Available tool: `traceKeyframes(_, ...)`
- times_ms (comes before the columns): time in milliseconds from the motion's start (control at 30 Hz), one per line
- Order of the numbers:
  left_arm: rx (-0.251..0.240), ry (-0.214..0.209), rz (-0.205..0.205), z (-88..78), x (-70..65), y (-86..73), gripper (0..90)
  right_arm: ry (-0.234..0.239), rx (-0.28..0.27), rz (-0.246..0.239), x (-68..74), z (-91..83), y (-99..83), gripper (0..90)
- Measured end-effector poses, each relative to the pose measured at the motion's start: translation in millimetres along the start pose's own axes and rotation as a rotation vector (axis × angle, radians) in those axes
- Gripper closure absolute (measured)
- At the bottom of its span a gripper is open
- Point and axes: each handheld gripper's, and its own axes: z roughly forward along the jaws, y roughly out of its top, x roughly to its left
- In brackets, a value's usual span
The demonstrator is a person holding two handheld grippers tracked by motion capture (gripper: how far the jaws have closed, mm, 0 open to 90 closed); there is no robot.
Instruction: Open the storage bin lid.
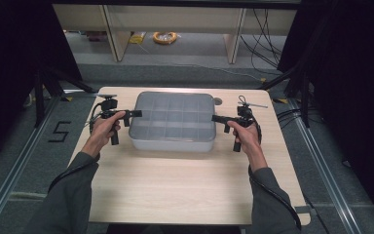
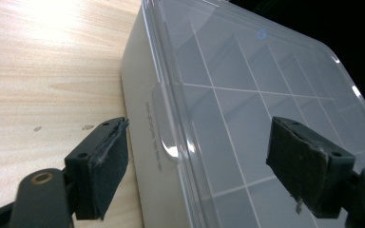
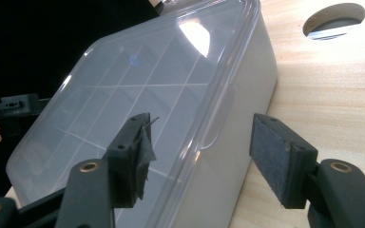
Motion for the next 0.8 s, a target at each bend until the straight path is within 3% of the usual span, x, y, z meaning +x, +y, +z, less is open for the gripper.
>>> traceKeyframes(67,0.001,-0.004,0.003,2.5,-1.3,1.9,21.4,0.0,-0.008,-0.044,-1.9,2.1,1.6,42.8)
traceKeyframes(133,-0.001,-0.008,0.002,4.6,-2.1,4.6,21.6,-0.004,-0.004,-0.037,1.1,3.8,2.6,43.7)
traceKeyframes(167,-0.001,-0.006,0.0,5.5,-2.3,5.4,21.7,-0.007,-0.015,-0.073,-0.6,5.5,3.5,44.1)
traceKeyframes(233,0.007,0.006,-0.015,8.9,-3.5,5.9,22.4,-0.016,0.001,-0.037,2.5,7.1,3.7,45.6)
traceKeyframes(267,0.011,0.004,-0.005,10.6,-2.5,6.3,22.4,-0.022,0.004,-0.061,0.9,7.7,4.4,45.6)
traceKeyframes(500,0.022,0.0,-0.032,16.6,-2.0,7.9,26.1,-0.017,0.021,-0.054,0.3,13.6,4.0,46.0)
traceKeyframes(600,0.022,0.009,-0.015,16.8,-4.2,6.7,32.0,-0.006,0.021,-0.065,0.2,15.9,3.6,47.8)
traceKeyframes(633,0.017,0.018,-0.016,16.3,-4.1,6.6,37.3,-0.003,0.025,-0.024,4.3,15.8,3.0,48.5)
traceKeyframes(700,0.003,0.026,-0.03,14.7,-2.2,7.2,40.5,-0.004,0.028,-0.022,5.0,16.0,2.9,49.0)
traceKeyframes(733,-0.001,0.027,-0.053,13.8,-0.1,7.5,44.4,-0.005,0.025,-0.032,5.8,16.8,3.0,49.3)
traceKeyframes(767,-0.001,0.027,-0.053,13.8,-0.1,7.5,45.9,-0.005,0.025,-0.032,5.8,16.8,3.0,49.3)
traceKeyframes(800,0.0,0.031,-0.053,13.8,0.2,7.2,45.9,-0.007,0.021,-0.062,4.4,18.1,3.2,49.8)
